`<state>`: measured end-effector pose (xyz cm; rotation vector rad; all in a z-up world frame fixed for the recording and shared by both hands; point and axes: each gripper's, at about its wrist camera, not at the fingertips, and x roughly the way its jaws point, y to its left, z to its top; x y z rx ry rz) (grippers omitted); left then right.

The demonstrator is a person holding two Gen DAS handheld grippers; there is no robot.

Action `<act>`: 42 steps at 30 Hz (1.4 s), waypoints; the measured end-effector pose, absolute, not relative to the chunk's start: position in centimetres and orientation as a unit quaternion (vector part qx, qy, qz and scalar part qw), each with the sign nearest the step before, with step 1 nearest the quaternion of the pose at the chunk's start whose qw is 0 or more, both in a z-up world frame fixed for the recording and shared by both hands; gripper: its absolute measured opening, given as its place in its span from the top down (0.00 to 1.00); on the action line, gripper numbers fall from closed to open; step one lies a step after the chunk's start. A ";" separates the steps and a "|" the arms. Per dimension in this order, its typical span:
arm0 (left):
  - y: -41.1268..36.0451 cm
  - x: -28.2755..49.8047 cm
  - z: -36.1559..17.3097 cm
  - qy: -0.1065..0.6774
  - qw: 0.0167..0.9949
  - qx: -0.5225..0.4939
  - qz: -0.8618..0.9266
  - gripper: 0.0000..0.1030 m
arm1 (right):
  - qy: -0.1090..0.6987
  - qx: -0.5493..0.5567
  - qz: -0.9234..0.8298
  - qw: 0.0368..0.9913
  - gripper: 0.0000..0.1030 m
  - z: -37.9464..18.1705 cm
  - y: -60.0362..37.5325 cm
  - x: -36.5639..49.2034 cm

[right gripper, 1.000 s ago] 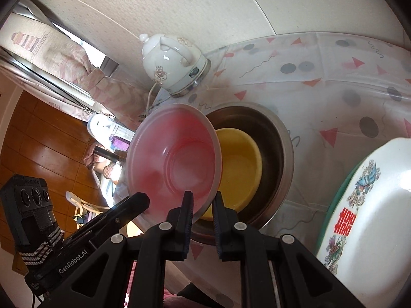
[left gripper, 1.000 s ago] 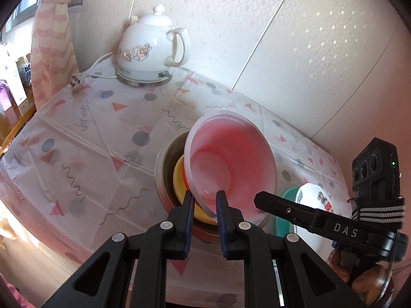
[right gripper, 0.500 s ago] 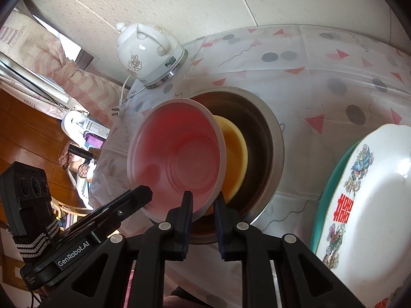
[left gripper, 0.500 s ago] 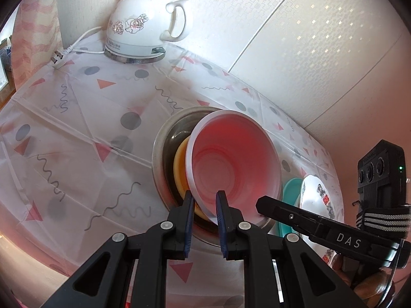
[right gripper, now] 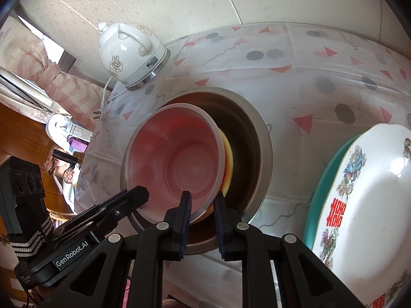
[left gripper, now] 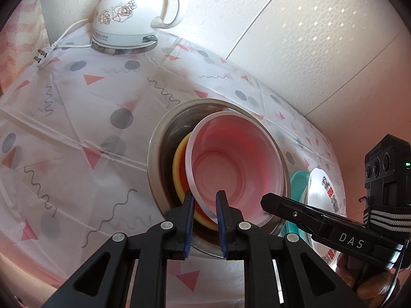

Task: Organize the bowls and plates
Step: 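Lower the red bowl into the yellow bowl with the left gripper, then open the left gripper and pull it back from the red bowl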

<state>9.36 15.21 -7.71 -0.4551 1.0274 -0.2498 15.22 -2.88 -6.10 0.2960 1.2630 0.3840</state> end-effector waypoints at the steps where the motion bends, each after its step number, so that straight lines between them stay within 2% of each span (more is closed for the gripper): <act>1: 15.2 9.4 -7.7 0.486 0.839 -0.213 -0.118 0.84 | 0.585 0.138 0.171 0.780 0.83 -6.1 -3.1 15.3; 23: 14.5 10.2 -7.4 0.482 0.858 -0.149 -0.096 0.84 | 0.561 0.094 0.149 0.809 0.85 -6.2 -3.0 16.1; 26: 14.4 10.1 -7.5 0.480 0.861 -0.149 -0.082 0.83 | 0.558 0.099 0.153 0.809 0.82 -6.0 -3.4 16.0; 28: 14.4 10.0 -7.5 0.476 0.864 -0.148 -0.071 0.79 | 0.554 0.098 0.153 0.813 0.81 -5.7 -3.7 15.9; 38: 13.7 8.9 -6.8 0.455 0.882 -0.120 -0.041 0.77 | 0.540 0.108 0.154 0.821 0.81 -5.0 -4.9 15.0; 42: 13.5 8.5 -6.5 0.450 0.885 -0.114 -0.041 0.73 | 0.538 0.110 0.150 0.823 0.81 -5.0 -5.3 14.8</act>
